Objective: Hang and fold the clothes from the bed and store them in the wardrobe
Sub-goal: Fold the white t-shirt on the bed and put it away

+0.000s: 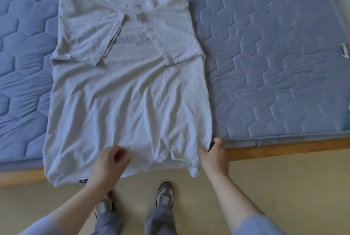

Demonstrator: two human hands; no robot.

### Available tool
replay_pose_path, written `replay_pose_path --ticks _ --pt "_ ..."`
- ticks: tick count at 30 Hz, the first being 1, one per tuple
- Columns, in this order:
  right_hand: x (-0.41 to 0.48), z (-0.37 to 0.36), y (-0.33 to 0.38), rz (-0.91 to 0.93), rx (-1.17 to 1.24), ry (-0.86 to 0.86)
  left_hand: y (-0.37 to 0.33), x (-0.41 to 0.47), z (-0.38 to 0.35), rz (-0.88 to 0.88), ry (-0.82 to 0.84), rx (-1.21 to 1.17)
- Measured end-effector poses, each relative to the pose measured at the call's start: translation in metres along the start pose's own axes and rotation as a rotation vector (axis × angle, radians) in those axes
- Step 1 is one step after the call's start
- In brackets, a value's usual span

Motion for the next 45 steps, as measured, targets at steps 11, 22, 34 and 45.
replay_pose_path --ticks 11,22,34,45 --pt "-0.019 -0.009 -0.049 -0.041 0.11 0.071 0.027 -0.039 -0.007 -0.235 0.164 0.466" --pt "-0.015 0.042 -0.094 -0.11 0.159 -0.182 0.028 -0.039 -0.022 -0.288 0.237 0.541" --pt "-0.08 -0.07 0.028 0.788 -0.559 0.08 0.029 -0.044 0.007 -0.221 -0.061 0.425" --pt "-0.097 -0.079 0.05 0.936 -0.565 0.089 0.083 -0.032 0.064 -0.211 -0.07 0.738"
Point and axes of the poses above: each hand's wrist, its own x-axis towards the middle knuckle, its own z-axis out of the back of the hand, y = z × x, the point moved 7 cm from there along x, towards the middle knuckle, and after that the axes turned 4 degrees about -x, right-handed, at the moved point
